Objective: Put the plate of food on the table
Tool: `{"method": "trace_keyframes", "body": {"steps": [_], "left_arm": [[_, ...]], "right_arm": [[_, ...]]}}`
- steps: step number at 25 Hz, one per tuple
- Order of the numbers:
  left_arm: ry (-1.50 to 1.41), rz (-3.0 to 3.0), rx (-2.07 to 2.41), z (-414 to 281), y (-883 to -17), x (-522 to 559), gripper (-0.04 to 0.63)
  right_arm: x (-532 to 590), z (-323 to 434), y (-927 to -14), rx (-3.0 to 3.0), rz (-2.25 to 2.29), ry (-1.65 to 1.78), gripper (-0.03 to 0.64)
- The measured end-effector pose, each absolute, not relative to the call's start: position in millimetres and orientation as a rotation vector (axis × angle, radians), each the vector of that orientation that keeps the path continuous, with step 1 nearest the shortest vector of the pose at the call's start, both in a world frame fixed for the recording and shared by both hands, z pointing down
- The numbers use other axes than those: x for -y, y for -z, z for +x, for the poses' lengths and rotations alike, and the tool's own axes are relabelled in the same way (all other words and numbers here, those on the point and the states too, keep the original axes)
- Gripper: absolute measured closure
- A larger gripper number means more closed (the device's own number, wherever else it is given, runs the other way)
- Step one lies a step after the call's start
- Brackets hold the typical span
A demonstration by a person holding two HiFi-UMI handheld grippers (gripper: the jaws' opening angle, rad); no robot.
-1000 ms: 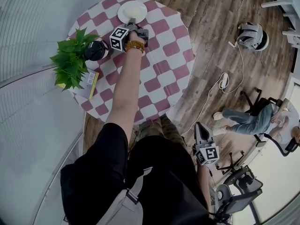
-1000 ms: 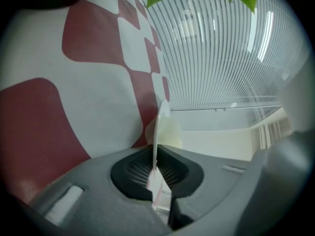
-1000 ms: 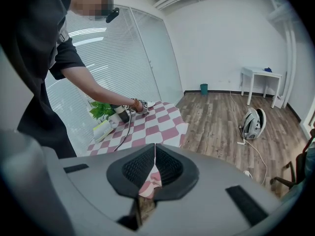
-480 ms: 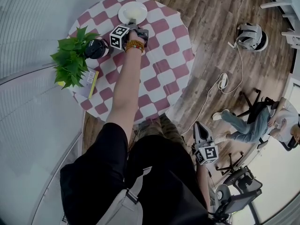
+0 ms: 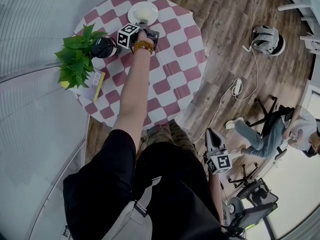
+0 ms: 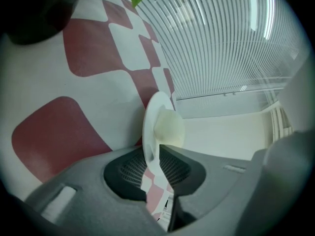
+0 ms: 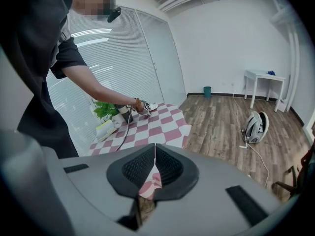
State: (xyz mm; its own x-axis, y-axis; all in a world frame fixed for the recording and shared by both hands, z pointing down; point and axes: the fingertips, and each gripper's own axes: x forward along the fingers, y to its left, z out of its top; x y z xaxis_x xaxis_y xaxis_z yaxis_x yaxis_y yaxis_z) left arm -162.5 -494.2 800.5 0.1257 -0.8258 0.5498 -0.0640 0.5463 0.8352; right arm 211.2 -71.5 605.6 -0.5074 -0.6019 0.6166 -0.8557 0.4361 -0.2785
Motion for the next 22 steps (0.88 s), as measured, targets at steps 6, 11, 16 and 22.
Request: {"method": "trace_keyframes", "body": {"steps": [6,11,16,22], "left_arm": [[0.641,0.832,1.342,-159.5,-800.0,485.2,0.514],[0.621,0.828,1.319,-148.8,-798.5,472.0,0.512],[0.646,0.795,1.301,-137.5,-798.6,444.5,0.512],[0.687,0.721,1.284,-124.6,-800.3,385.8,0.512]], "right_arm": [[66.4,217.5,-602.6,2.266,1.252,-0.797,0.604],[61.3,219.6,-601.3,2.283,1.249,-0.792,0.603],[58.5,219.5,-599.1,2.305,1.254,-0.785,0.604],[55.3,222.5,-594.5,2.352,1.274,-0.766,0.603]]}}
